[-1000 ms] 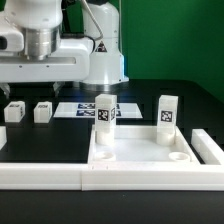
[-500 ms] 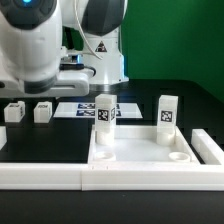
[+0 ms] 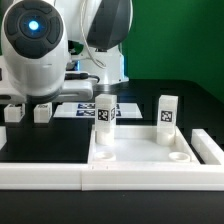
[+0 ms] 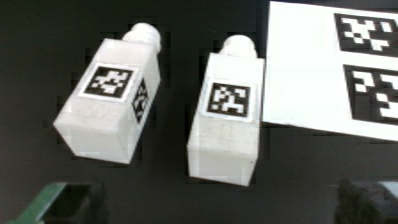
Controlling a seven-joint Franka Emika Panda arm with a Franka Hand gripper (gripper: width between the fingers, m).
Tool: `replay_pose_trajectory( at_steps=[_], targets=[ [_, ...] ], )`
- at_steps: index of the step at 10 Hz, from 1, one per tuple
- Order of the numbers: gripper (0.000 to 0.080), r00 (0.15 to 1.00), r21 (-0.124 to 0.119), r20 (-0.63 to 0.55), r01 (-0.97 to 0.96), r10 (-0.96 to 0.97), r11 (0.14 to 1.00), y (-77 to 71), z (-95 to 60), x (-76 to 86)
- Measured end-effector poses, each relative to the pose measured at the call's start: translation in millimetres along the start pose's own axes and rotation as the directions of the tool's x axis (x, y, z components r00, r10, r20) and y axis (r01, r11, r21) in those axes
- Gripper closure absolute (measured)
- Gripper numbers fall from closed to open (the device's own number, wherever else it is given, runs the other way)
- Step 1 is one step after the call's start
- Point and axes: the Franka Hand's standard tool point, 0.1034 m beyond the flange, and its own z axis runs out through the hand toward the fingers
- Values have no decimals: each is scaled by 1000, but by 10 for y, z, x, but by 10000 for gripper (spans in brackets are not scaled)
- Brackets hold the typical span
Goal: Assemble square table
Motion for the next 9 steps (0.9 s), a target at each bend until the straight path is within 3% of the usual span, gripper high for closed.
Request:
replay_pose_trajectory(
  at_steps=[2,3,5,9],
  targets=[
    [151,999,41,27,-35,34,999,21,168,-14],
    [151,999,45,35,-35,34,998,5,266,-27],
    [151,999,46,50,-25,22,999,-90,502,-34],
    [151,998,39,60,-4,1,999,-150,596,-7]
  ],
)
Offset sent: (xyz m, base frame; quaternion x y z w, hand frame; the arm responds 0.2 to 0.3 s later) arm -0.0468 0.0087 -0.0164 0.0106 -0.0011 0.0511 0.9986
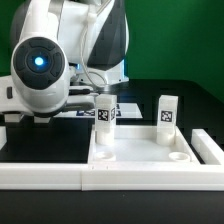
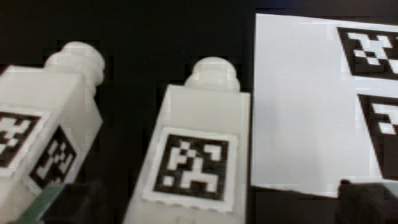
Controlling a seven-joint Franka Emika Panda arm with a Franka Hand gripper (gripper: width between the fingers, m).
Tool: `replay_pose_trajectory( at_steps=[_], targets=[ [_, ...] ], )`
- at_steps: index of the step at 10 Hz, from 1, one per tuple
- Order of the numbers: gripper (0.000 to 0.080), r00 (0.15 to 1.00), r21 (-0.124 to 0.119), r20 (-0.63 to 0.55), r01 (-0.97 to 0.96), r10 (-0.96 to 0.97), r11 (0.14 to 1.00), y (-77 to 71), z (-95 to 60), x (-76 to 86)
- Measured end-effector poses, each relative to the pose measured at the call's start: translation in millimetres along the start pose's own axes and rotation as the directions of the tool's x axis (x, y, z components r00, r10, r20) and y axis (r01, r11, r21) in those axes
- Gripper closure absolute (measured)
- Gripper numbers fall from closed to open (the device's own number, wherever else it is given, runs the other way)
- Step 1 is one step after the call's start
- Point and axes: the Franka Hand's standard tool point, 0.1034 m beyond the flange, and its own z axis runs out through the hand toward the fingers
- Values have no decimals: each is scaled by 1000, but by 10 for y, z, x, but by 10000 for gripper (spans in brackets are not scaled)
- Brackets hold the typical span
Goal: Assemble square table
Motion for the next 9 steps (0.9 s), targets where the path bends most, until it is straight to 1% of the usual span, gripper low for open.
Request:
replay_pose_trajectory(
  at_steps=[1,2,3,4,5,9],
  targets=[
    [151,1000,-1,0,3,-3,1000,-5,-1,1],
    [285,1000,-3,0,9,-9,1000,-12,-4,4],
    [285,1000,-4,0,14,-14,1000,-18,-7,6],
    [423,1000,-6,1,17,-17,1000,-26,-10,8],
    [511,1000,-8,1,20,-20,1000,-31,-12,9],
    [510,999,-13,2,32,-32,999,-52,-21,13]
  ],
)
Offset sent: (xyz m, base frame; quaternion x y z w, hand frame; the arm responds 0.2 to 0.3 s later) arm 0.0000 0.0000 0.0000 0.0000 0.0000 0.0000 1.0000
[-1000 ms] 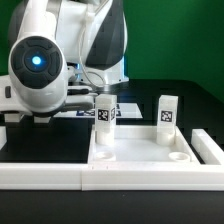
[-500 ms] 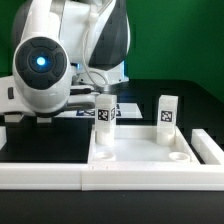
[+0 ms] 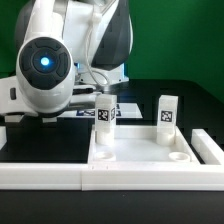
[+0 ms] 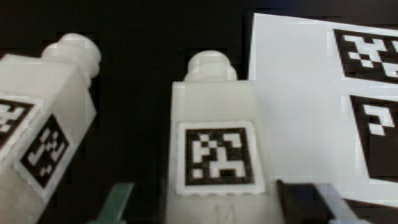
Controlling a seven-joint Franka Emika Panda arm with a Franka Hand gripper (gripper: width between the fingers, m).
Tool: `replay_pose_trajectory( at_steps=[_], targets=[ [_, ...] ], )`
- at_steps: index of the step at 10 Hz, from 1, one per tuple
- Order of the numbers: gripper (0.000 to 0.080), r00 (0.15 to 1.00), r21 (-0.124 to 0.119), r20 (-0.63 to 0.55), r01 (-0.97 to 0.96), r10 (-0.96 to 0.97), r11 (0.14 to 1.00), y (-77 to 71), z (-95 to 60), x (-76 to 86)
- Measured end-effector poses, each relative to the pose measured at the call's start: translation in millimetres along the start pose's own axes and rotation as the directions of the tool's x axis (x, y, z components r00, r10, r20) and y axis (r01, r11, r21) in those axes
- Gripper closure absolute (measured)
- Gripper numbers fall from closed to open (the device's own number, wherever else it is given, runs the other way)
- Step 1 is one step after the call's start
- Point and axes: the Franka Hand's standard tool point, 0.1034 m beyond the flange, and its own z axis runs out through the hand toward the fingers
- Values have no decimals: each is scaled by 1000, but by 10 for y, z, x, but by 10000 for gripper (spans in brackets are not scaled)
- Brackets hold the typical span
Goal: Assemble square table
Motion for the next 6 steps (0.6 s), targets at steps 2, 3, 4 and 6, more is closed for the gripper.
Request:
replay_pose_trajectory(
  at_steps=[2,3,4,6],
  targets=[
    [510,999,-5,10,38,-38,999,3,-56,-34],
    [509,997,-11,2,78,-78,997,29,-299,-140],
    [509,995,-13,-13,100,-100,995,65,-526,-258],
    [509,991,-28,-56,122,-123,992,91,-928,-470]
  ],
)
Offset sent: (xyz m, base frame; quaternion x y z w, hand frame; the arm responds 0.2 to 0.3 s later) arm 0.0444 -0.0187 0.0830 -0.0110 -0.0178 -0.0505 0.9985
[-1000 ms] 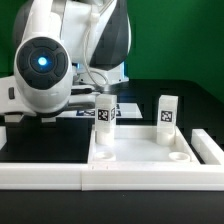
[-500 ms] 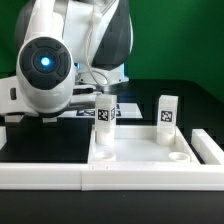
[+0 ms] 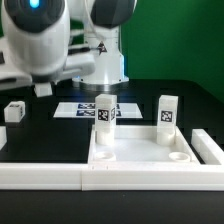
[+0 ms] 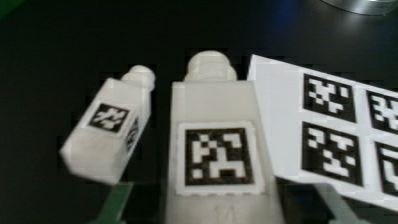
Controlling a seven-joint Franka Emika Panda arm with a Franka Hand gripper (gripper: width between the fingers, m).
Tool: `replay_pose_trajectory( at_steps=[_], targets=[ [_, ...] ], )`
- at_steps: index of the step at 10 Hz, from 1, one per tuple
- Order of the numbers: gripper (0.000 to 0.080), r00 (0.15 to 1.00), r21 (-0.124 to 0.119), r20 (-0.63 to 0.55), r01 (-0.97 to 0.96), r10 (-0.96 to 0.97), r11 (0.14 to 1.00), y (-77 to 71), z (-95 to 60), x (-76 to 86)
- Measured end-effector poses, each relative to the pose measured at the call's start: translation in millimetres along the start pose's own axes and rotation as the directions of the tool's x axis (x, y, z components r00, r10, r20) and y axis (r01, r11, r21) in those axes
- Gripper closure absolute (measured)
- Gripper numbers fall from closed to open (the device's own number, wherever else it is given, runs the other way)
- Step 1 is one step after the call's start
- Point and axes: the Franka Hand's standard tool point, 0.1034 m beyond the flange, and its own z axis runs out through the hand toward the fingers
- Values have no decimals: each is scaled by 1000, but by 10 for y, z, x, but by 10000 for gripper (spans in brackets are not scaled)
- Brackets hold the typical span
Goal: Assemble square table
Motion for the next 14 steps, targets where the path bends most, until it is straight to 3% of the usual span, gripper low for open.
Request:
replay_pose_trajectory(
  at_steps=[1,2,3,5,7,8,9,10,11,12,14],
  targets=[
    [509,1000,-13,-17,3,-3,1000,-47,-115,-48],
    [509,1000,-10,-16,-24,24,1000,-44,-43,-5],
    [509,998,-21,-64,-14,13,1000,-1,-69,56],
    [508,958,-17,-285,-22,16,1000,-113,-278,292],
    [508,925,-54,-379,-22,0,998,-260,-663,328],
    [508,884,-82,-467,-18,-23,996,-340,-999,403],
    [508,843,-140,-533,0,-76,990,-425,-1322,419],
    [508,803,-181,-585,4,-111,983,-447,-1489,448],
    [508,776,-199,-618,-6,-121,980,-466,-1582,458],
    [508,711,-232,-688,-28,-144,972,-525,-1674,445],
    [508,631,-238,-759,-38,-161,971,-457,-1620,447]
  ],
)
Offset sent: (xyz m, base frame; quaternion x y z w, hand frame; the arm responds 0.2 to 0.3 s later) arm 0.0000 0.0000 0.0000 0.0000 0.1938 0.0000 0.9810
